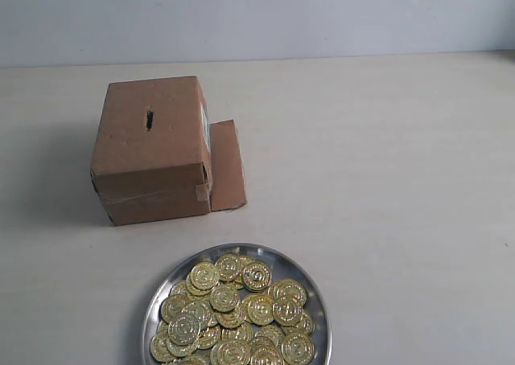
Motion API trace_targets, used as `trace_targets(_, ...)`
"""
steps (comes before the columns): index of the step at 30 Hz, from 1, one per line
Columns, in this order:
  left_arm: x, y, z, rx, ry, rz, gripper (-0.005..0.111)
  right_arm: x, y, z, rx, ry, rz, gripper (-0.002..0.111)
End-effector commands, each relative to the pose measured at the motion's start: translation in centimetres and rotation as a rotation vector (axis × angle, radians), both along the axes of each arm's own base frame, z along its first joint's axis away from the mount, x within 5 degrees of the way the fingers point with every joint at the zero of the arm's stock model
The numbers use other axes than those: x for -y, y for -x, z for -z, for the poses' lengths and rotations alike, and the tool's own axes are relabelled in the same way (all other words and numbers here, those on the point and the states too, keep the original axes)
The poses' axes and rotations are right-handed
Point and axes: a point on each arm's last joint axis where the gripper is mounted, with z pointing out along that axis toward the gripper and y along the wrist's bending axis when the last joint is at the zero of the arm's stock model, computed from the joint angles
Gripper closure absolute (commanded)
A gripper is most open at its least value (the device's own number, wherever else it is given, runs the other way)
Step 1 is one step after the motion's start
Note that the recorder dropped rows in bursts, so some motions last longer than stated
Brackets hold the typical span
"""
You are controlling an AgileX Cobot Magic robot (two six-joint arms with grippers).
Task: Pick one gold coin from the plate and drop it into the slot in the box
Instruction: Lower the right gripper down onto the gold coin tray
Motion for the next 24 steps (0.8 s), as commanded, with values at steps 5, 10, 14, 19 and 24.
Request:
trace_targets(5, 0.0, 0.0, -0.1, 0.006, 0.006, -0.003, 0.106, 0.3, -6.5, 3.4, -0.136, -0.03, 0.155, 0.108)
trace_targets(10, 0.0, 0.0, -0.1, 0.006, 0.006, -0.003, 0.106, -1.1, -7.6, 5.4, -0.053, 0.126, -0.057, 0.108)
trace_targets(14, 0.0, 0.0, -0.1, 0.006, 0.006, -0.003, 0.106, -2.6, -8.0, 6.8, -0.002, 0.397, -0.098, 0.108)
trace_targets(19, 0.0, 0.0, -0.1, 0.006, 0.006, -0.003, 0.106, -5.5, -7.6, 7.9, 0.073, 0.577, -0.179, 0.108)
trace_targets(24, 0.0, 0.0, -0.1, 0.006, 0.006, -0.003, 0.106, -8.7, -7.2, 10.2, 0.075, 0.692, -0.306, 0.108)
